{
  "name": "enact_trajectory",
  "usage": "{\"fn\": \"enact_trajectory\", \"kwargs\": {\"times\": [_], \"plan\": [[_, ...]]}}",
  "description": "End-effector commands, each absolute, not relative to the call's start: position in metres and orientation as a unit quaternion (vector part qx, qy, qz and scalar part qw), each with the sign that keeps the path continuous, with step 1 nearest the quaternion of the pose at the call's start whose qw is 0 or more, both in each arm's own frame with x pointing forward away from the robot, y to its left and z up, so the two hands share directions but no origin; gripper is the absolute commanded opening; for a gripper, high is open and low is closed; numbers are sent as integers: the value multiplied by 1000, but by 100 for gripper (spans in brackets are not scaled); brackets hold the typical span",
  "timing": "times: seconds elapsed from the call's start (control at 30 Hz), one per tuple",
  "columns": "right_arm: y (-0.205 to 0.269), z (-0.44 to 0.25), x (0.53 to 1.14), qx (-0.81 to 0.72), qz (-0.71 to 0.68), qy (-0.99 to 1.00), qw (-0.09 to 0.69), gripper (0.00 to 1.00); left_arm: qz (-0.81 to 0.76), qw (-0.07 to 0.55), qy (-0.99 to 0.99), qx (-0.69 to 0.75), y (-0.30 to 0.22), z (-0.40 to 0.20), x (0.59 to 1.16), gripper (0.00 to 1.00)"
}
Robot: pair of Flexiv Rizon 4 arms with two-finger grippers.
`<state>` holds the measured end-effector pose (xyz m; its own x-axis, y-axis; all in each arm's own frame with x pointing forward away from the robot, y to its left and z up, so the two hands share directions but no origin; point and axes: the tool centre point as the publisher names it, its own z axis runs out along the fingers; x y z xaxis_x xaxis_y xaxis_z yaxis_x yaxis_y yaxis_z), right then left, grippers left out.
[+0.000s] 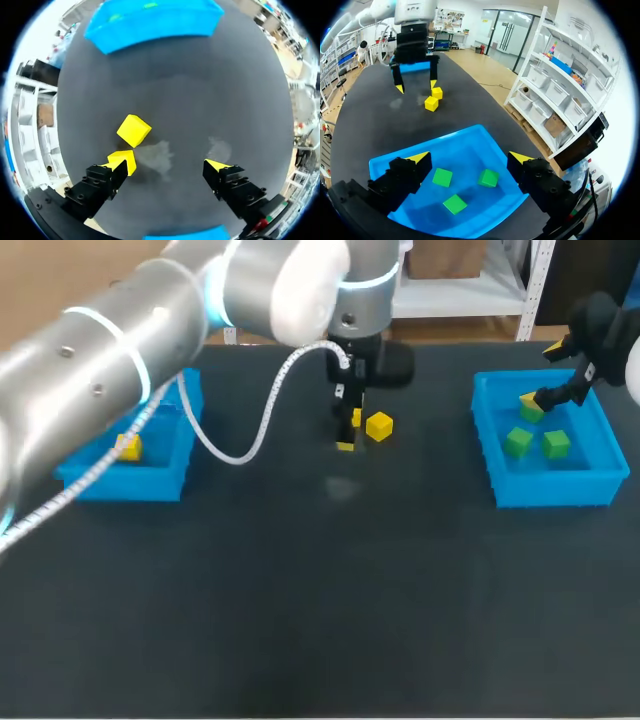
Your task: Put the green cubes in the right bin and the yellow cubes in the left bin.
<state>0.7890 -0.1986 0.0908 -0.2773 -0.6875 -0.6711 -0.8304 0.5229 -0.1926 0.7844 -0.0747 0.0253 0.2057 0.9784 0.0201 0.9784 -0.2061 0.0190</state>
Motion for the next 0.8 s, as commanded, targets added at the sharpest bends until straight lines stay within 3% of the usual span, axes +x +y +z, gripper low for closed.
{"fn": "enact_trajectory", "kwargs": {"times": [0.03,0.8], "plan": [[-199,91,788,-478,98,793,364,100,-22,-89,639,764,-84,25,796,100],[-199,91,788,-478,98,793,364,100,-29,-18,623,781,-81,37,799,100]]}}
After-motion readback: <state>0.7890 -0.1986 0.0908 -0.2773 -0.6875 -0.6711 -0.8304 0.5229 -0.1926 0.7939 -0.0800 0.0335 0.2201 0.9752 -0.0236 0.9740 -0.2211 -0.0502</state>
